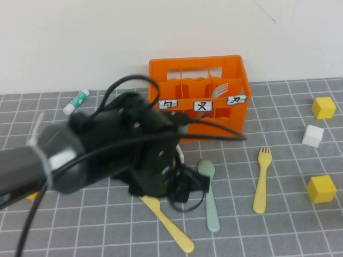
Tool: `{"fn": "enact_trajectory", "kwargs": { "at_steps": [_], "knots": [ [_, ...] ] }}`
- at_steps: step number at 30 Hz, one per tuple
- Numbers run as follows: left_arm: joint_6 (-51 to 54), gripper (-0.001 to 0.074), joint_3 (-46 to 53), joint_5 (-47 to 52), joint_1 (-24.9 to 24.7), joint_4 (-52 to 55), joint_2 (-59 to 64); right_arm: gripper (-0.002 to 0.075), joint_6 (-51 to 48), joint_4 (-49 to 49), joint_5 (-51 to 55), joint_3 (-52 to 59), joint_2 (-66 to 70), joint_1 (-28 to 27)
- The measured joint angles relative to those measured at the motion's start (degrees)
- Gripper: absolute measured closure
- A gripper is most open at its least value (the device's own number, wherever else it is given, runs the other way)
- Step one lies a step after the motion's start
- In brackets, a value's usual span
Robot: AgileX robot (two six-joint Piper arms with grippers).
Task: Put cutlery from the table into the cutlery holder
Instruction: Pick up the knife
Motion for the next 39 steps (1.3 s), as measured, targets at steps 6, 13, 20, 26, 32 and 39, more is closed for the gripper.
{"fn": "enact_trajectory", "kwargs": {
  "at_steps": [6,13,20,26,32,39],
  "knots": [
    [-1.3,0.0360,11.0,-5.6,0.0,-2.5,-2.4,0.0729,0.0,0.0,0.0,0.0,0.0,0.0],
    [-7.5,0.0360,14.9,-15.5,0.6,-3.4,-1.0,0.0729,0.0,0.0,0.0,0.0,0.0,0.0],
    [-10.2,0.0360,14.4,-17.8,0.6,-2.5,3.3,0.0729,0.0,0.0,0.0,0.0,0.0,0.0],
    [-10.3,0.0360,13.5,-17.5,0.6,-1.8,4.9,0.0729,0.0,0.0,0.1,0.0,0.0,0.0],
    [-8.2,0.0360,13.4,-17.5,0.6,-0.2,5.1,0.0729,0.0,0.0,0.1,0.0,0.0,0.0],
    [2.0,0.0360,13.4,-18.0,0.6,1.1,5.2,0.0729,0.0,0.0,0.1,0.0,0.0,0.0]
  ]
}}
